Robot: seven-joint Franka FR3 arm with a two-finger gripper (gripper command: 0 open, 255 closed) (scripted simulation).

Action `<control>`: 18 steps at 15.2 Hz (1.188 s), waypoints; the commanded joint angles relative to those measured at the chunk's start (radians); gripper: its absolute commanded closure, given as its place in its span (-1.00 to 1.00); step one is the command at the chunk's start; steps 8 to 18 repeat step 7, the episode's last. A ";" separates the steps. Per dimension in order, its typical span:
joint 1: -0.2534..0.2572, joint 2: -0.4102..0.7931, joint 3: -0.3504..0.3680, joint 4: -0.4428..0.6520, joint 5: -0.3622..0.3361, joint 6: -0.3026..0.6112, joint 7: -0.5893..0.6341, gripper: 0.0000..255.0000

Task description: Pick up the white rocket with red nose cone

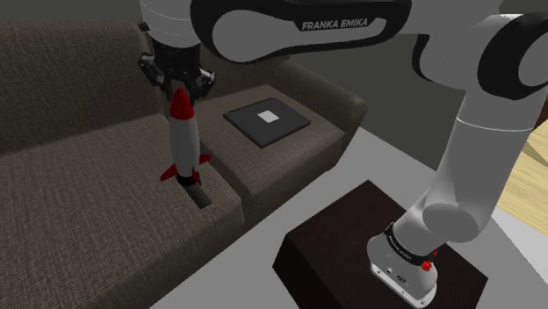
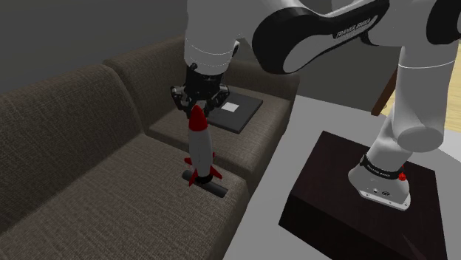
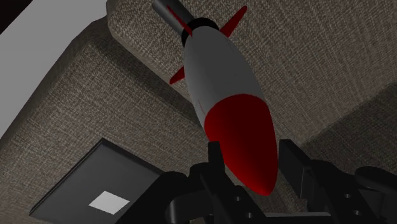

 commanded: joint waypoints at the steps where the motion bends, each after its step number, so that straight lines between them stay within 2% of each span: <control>1: 0.009 0.002 0.001 0.031 0.000 -0.027 -0.008 1.00; 5: 0.029 0.012 0.001 0.097 -0.002 -0.081 -0.026 1.00; 18: 0.030 0.012 0.001 0.099 -0.002 -0.083 -0.027 1.00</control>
